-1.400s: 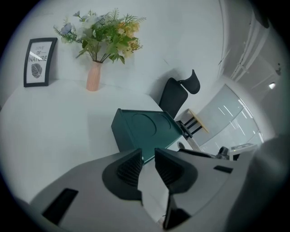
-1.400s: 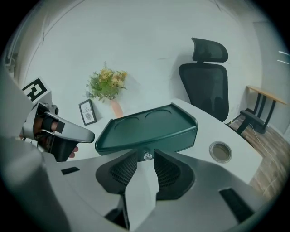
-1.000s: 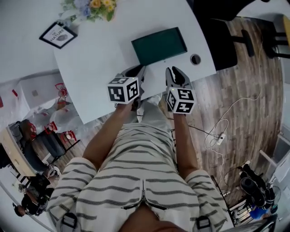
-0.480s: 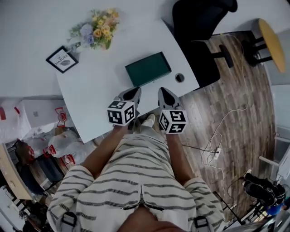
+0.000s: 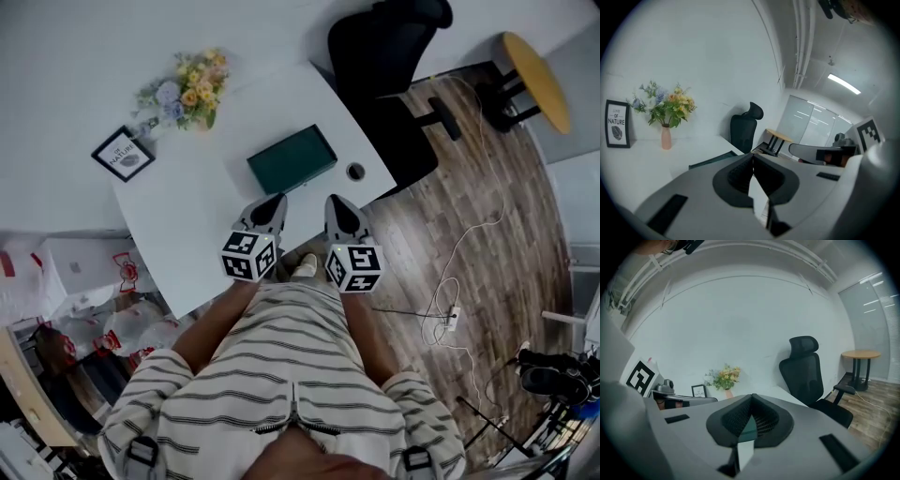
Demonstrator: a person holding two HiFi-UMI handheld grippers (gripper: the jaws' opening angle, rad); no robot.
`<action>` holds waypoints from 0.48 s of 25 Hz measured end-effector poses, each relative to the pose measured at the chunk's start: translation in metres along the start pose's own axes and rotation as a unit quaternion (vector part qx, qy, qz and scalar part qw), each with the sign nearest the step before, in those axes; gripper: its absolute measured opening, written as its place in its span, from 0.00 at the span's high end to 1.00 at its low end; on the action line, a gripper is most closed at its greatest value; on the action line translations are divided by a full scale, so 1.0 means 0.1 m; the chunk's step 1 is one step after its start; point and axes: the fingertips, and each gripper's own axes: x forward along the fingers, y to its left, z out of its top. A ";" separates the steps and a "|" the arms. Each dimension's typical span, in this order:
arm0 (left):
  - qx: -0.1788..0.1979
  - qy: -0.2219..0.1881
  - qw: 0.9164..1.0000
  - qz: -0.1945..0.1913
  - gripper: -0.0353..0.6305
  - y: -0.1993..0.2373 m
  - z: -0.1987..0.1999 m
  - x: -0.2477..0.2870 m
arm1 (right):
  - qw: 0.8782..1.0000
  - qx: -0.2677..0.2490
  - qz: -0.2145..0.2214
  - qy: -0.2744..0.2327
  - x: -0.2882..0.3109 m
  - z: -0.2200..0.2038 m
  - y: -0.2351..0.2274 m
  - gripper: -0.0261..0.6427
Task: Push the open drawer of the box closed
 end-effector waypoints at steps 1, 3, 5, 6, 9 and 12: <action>0.009 -0.005 1.000 -0.002 0.95 -0.02 0.03 0.00 | 1.000 -0.004 -0.001 -0.003 -0.01 0.01 0.00 0.97; 0.027 -0.013 1.000 -0.005 0.95 -0.07 0.08 -0.01 | 1.000 -0.012 -0.004 -0.009 -0.04 0.04 -0.01 0.97; 0.041 -0.020 0.999 -0.008 0.95 -0.10 0.11 -0.01 | 1.000 -0.013 -0.006 -0.014 -0.06 0.05 -0.03 0.97; 0.047 -0.023 0.999 -0.011 0.95 -0.12 0.13 0.00 | 1.000 -0.012 -0.007 -0.016 -0.07 0.06 -0.04 0.97; 0.064 -0.032 0.997 -0.018 0.95 -0.15 0.19 0.01 | 1.000 -0.009 -0.009 -0.024 -0.11 0.07 -0.06 0.97; 0.079 -0.039 0.996 -0.018 0.95 -0.16 0.25 0.03 | 0.999 -0.005 -0.010 -0.031 -0.12 0.10 -0.09 0.97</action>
